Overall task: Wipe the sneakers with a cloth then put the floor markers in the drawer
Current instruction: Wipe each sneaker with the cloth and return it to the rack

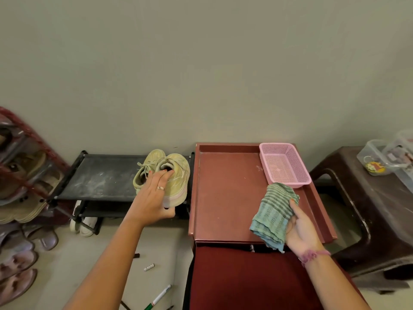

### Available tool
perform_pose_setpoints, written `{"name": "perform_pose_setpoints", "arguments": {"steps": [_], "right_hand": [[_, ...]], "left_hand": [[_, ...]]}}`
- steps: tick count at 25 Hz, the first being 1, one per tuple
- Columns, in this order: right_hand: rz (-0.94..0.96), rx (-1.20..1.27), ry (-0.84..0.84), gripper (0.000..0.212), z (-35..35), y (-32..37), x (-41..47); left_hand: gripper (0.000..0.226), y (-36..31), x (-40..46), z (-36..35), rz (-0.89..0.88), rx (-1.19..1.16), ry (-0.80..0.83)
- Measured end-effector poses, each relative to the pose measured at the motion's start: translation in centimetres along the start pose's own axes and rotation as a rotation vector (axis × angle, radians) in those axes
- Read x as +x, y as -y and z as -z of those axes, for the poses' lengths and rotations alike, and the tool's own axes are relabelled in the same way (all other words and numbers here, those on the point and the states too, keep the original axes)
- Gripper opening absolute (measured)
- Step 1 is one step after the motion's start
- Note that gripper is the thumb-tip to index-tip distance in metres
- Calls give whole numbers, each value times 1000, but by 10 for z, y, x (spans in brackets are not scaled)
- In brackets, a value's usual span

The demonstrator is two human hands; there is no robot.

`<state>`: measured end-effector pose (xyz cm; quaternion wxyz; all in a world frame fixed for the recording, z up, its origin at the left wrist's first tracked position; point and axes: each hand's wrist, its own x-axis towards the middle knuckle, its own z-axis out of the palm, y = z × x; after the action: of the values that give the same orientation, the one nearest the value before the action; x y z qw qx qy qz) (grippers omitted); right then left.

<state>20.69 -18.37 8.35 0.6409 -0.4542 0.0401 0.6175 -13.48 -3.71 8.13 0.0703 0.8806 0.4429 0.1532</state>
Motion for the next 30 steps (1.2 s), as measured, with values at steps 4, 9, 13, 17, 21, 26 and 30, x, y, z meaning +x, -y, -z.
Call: {"name": "perform_pose_setpoints", "arguments": {"steps": [4, 9, 13, 17, 21, 26, 30], "right_hand": [[9, 15, -2, 37, 15, 3, -15], [53, 19, 20, 35, 25, 15, -35], [82, -14, 21, 41, 34, 23, -43], [158, -86, 59, 41, 42, 28, -42], [219, -227, 35, 37, 47, 28, -41], [277, -385, -66, 30, 44, 25, -33], [401, -593, -46, 29, 29, 24, -22]], "left_hand": [[104, -64, 3, 39, -9, -207, 5], [117, -132, 8, 29, 9, -326, 170], [120, -175, 18, 9, 28, -366, 332], [118, -203, 32, -1, 15, -378, 428], [118, -212, 43, -12, 22, -423, 451], [121, -205, 49, -34, 45, -611, 364], [119, -199, 46, -56, 114, -779, 208]]}}
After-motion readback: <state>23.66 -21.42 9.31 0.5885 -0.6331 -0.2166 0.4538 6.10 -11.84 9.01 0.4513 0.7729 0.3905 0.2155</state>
